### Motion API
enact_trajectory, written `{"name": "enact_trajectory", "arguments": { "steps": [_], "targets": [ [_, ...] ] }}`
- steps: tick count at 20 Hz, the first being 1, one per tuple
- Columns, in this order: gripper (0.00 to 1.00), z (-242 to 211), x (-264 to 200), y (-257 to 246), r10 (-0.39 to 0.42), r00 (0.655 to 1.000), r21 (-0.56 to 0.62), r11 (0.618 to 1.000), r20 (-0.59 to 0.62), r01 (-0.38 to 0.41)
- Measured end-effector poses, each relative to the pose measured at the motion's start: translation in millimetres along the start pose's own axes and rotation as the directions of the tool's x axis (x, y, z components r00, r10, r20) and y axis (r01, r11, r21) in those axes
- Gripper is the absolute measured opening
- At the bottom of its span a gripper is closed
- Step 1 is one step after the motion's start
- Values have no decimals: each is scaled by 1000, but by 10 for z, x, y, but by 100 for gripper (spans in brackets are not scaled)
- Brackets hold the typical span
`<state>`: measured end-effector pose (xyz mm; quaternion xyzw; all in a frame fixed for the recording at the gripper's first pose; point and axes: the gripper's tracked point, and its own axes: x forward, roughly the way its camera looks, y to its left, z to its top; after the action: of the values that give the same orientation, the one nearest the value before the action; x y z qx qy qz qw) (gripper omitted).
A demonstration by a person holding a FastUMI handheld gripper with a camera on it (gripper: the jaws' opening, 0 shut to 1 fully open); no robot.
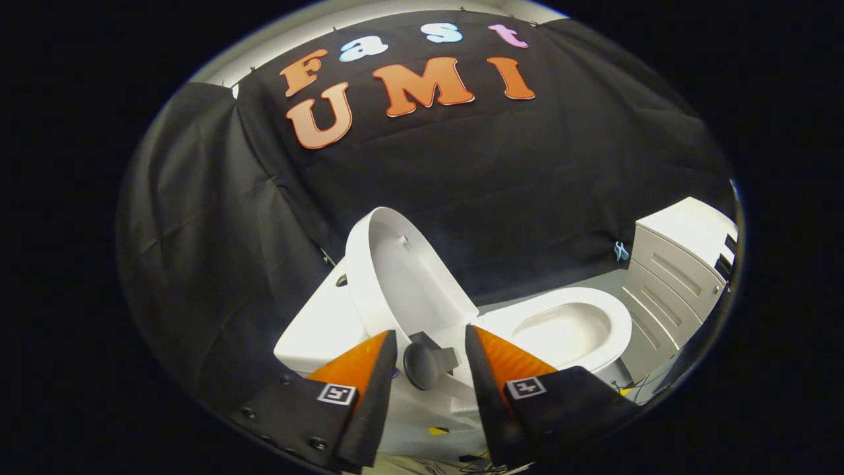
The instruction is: Open the toilet lid.
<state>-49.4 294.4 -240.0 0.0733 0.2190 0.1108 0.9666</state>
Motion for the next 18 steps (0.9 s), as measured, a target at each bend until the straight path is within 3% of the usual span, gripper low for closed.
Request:
{"name": "enact_trajectory", "arguments": {
  "steps": [2, 4, 12, 18],
  "targets": [
    [85, 118, -56, -68, -8, 1000, -7, 1000, 28, 9],
    [97, 242, -123, -159, -28, 998, -13, 999, 49, 29],
    [99, 915, -331, -535, -101, 983, -97, 988, 151, 117],
    [98, 1465, -550, -785, -109, 960, -217, 962, 258, 168]
  ]
}}
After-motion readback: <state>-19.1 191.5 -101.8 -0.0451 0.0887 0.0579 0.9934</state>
